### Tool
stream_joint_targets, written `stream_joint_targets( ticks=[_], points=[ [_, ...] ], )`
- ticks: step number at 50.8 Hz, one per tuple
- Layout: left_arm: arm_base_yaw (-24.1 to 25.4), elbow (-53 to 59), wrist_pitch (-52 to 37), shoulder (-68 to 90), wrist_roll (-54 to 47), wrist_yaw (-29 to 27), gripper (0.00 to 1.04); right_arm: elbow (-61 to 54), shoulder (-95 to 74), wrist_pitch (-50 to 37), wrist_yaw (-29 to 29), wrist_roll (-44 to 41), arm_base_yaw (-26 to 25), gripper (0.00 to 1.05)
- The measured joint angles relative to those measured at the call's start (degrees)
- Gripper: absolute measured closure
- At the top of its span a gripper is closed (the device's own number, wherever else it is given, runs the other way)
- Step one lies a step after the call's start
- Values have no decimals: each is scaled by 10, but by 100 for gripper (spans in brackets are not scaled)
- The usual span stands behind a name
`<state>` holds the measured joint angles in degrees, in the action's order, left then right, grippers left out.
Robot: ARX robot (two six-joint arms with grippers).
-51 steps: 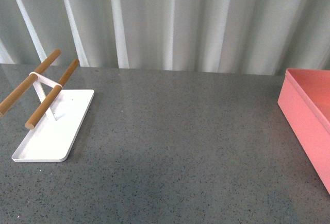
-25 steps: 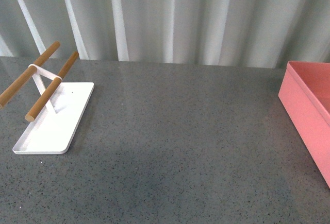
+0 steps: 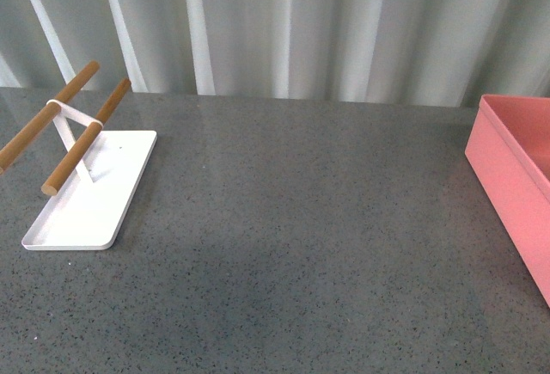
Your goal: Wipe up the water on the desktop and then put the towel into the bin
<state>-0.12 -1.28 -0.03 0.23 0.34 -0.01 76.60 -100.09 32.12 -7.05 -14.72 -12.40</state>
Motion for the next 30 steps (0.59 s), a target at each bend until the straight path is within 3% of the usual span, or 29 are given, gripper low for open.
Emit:
stream_joint_targets(
  ticks=[14,17,26,30],
  points=[
    [0,0,0,0,0,0,7,0,0,0,0,0,-1,47],
    [0,0,0,0,0,0,7,0,0,0,0,0,-1,33],
    [0,0,0,0,0,0,7,0,0,0,0,0,-1,6],
    [0,0,0,0,0,0,7,0,0,0,0,1,-1,8]
  ],
)
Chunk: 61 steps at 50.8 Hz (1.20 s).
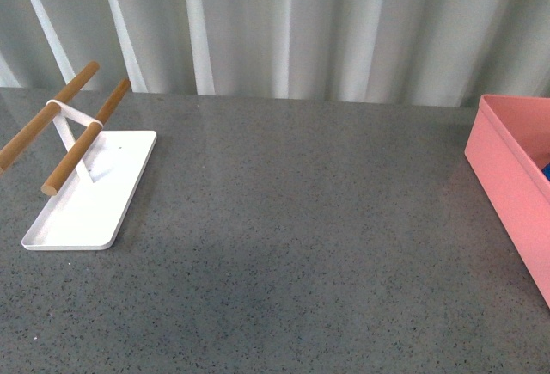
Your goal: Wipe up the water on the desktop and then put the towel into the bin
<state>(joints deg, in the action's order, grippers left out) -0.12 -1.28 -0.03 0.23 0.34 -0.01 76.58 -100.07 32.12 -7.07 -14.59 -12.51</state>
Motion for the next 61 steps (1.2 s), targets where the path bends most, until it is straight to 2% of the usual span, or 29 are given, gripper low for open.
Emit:
stream_joint_targets(
  ticks=[10,13,15,19,22,27,38,51,55,61],
  points=[
    [0,0,0,0,0,0,7,0,0,0,0,0,0,7],
    [0,0,0,0,0,0,7,-107,38,-217,119,52,-5,18],
    [0,0,0,0,0,-2,7,-181,62,-345,167,84,-4,25],
    [0,0,0,0,0,0,7,-276,90,-520,179,107,4,35],
    [0,0,0,-1,-1,0,7,-362,118,-704,177,121,15,47],
    [0,0,0,0,-1,0,7,-426,162,-812,169,127,28,61],
    [0,0,0,0,-1,0,7,-550,247,-850,143,130,56,100],
    [0,0,0,0,-1,0,7,-658,369,-837,116,132,84,101],
    [0,0,0,0,-1,0,7,-678,403,-823,79,132,110,101],
    [0,0,0,0,-1,0,7,-698,444,-801,78,132,123,101]
  ],
)
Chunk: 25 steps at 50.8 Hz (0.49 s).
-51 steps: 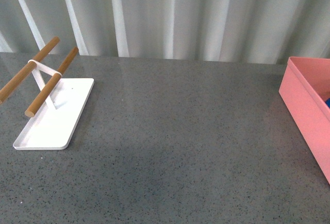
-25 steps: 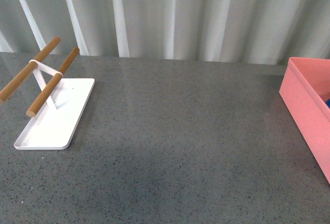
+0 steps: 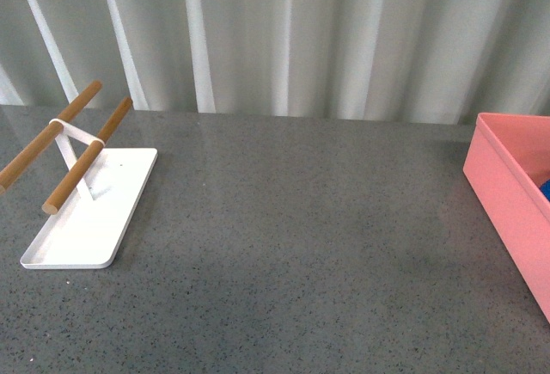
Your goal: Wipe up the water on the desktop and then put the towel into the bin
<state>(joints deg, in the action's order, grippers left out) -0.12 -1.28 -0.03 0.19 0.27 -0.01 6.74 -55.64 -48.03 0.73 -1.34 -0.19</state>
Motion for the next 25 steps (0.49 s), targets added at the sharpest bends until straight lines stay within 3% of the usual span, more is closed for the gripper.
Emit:
stream_joint_targets(
  ticks=[12,25],
  points=[
    [0,0,0,0,0,0,7,-42,51,3,-3,2,0,101],
    [0,0,0,0,0,0,7,-51,156,92,-3,3,0,101]
  ],
)
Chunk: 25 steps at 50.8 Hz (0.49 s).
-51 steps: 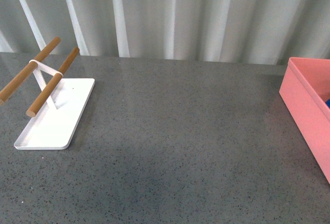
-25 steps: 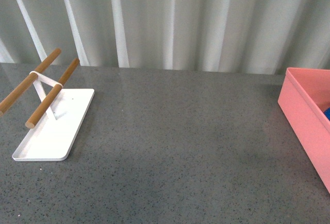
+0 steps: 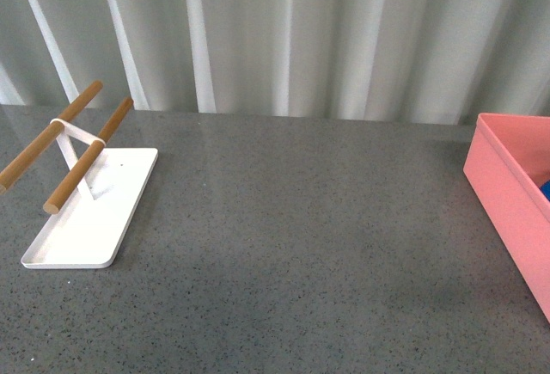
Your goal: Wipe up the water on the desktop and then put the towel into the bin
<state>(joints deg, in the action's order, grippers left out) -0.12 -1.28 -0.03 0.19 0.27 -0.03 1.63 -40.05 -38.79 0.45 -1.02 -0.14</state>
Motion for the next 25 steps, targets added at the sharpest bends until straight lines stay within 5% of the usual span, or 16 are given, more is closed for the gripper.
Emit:
stream_joint_targets(
  ticks=[25],
  points=[
    [0,0,0,0,0,0,7,-3,159,147,-2,3,0,101]
  ],
)
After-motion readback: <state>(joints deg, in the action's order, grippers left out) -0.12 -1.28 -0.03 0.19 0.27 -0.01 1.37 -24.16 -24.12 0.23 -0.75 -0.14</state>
